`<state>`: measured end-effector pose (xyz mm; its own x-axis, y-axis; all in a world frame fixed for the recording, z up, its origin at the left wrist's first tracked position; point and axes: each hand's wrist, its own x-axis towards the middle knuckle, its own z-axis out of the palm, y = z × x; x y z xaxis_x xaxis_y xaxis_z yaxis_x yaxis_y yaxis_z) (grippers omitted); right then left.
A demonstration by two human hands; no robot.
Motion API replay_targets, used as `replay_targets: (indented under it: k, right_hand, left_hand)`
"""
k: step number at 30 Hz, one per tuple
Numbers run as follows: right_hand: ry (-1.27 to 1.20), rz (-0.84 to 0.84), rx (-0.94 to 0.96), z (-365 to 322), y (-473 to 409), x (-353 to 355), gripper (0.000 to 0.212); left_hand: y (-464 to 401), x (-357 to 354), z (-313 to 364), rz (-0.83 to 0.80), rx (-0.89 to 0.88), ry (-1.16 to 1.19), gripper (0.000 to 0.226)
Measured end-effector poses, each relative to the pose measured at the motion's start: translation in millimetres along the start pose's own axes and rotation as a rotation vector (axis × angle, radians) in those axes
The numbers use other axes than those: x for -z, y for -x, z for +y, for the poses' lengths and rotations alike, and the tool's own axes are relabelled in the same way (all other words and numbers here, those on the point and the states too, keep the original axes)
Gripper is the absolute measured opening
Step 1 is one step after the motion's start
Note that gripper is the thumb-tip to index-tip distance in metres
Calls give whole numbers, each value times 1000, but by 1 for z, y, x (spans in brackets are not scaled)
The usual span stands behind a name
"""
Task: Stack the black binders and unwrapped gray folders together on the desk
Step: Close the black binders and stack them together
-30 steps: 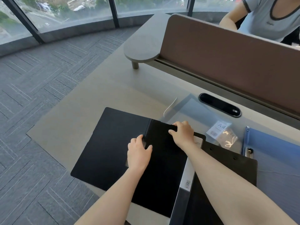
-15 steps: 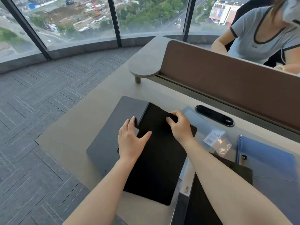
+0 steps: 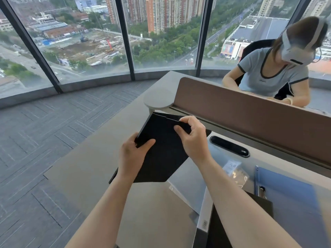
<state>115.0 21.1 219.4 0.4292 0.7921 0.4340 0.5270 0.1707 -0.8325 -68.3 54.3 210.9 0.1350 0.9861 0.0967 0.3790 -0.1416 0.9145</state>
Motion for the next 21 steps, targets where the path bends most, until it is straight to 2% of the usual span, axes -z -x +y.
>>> replay_targets:
  k: [3,7,10,14,18,21]
  right_hand:
    - [102,65,47,-10,0,7,13]
    - [186,224,38,-8,11,23,39]
    - [147,293,-103,4,23,40,57]
    - [10,363,-356,20,46,65,67]
    - [-62,364,-608,47,74,91,57]
    - [-98,319,-661,69,98,112,25]
  left_hand:
    - [2,2,11,-18,22,157,20]
    - [5,-1,18,-28,92,354,15]
    - [7,-7,20,-55,172,447,12]
    - [11,-26,19,-154,254,468,9]
    - [15,-53,12,-215,402,484,14]
    - [22,-82,6,-297,497,480,24]
